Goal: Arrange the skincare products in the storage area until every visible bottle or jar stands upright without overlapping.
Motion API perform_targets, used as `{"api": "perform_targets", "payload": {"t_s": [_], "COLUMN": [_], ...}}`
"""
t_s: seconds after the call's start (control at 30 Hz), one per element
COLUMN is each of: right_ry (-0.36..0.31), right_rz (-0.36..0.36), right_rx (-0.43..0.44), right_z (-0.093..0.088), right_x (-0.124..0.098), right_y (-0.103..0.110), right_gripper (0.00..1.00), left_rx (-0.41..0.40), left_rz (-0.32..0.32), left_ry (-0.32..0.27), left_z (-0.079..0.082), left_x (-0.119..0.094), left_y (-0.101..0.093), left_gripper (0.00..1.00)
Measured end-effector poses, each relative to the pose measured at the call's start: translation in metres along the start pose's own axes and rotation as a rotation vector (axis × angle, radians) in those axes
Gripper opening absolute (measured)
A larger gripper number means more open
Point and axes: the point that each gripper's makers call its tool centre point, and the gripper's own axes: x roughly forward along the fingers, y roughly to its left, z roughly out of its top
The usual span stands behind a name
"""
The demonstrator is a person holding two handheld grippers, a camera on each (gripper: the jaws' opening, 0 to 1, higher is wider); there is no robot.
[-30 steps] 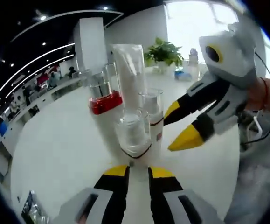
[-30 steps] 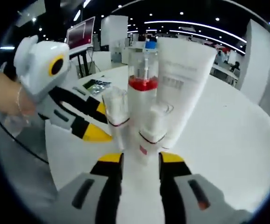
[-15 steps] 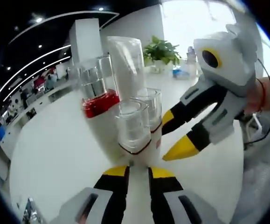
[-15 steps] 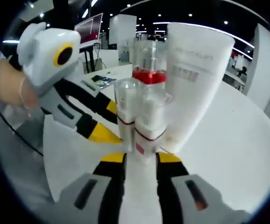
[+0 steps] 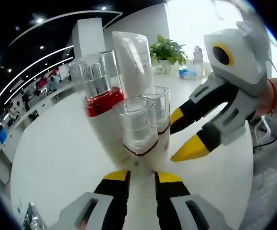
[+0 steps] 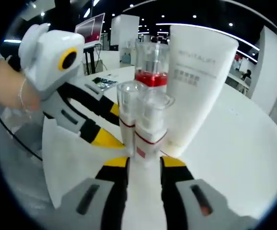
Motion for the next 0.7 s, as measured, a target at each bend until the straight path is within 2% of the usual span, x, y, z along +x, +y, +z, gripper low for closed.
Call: {"api": "perform_targets", "payload": {"t_s": [0.37,0.57,0.7], "right_ry": [0.016,0.033,0.018], "right_rz": [-0.010,-0.035,-0.072], "right_rx": [-0.015,-0.003,0.010], "right_z": [-0.0024,-0.0048,-0.0021], "right_x": [0.0012,0.0041,0.0020], "right_y": [0.0006,0.0009,-0.0024], "right_gripper": [0.26,0.26,0.24], "left_rx": [0.035,0.043,0.056], "left_rz": [-0.026,-0.064,-0.081], "left_ry": [0.001,0.012,0.007], "left_z": [0.0008,-0.0018,-0.0001], "left_x": [0.0060,0.0059,0.0073], "left_y": [-0.0023,-0.0017,-0.0032], "left_gripper": [0.22,0.20,0.20]}}
